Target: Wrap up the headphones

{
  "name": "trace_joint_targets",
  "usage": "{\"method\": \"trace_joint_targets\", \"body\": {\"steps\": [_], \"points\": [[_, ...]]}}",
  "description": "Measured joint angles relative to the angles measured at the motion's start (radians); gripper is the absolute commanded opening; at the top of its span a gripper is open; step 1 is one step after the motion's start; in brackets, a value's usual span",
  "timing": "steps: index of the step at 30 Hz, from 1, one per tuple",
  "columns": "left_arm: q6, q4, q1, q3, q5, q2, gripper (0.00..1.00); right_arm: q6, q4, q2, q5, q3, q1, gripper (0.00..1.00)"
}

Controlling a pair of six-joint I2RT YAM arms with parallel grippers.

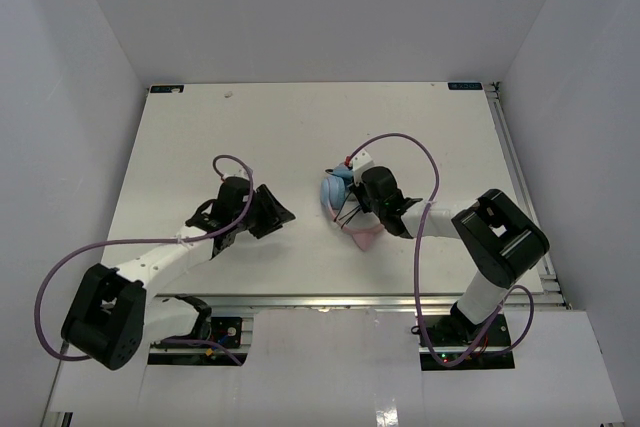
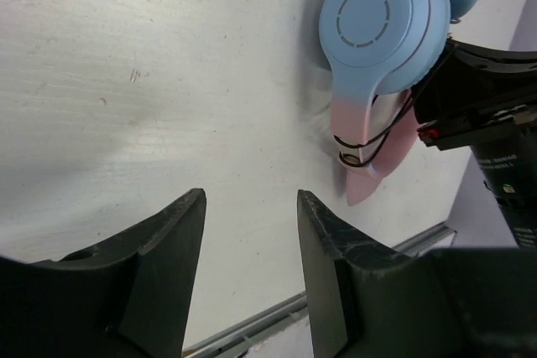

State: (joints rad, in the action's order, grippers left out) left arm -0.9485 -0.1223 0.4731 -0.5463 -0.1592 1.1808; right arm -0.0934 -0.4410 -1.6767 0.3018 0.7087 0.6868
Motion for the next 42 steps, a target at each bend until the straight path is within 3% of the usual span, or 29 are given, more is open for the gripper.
{"method": "trace_joint_targets", "body": {"steps": [19, 25, 42], "points": [[0.120, -0.113, 0.187, -0.416, 0.286, 0.354, 0.47, -0.001, 0.028, 0.011, 0.014, 0.008, 0.000, 0.08], [0.128, -0.156, 0.243, -0.465, 0.338, 0.453, 0.45, -0.001, 0.028, 0.011, 0.015, 0.008, 0.000, 0.08], [0.117, -0.210, 0.326, -0.576, 0.425, 0.546, 0.45, -0.001, 0.028, 0.030, 0.017, 0.008, 0.001, 0.08]]}}
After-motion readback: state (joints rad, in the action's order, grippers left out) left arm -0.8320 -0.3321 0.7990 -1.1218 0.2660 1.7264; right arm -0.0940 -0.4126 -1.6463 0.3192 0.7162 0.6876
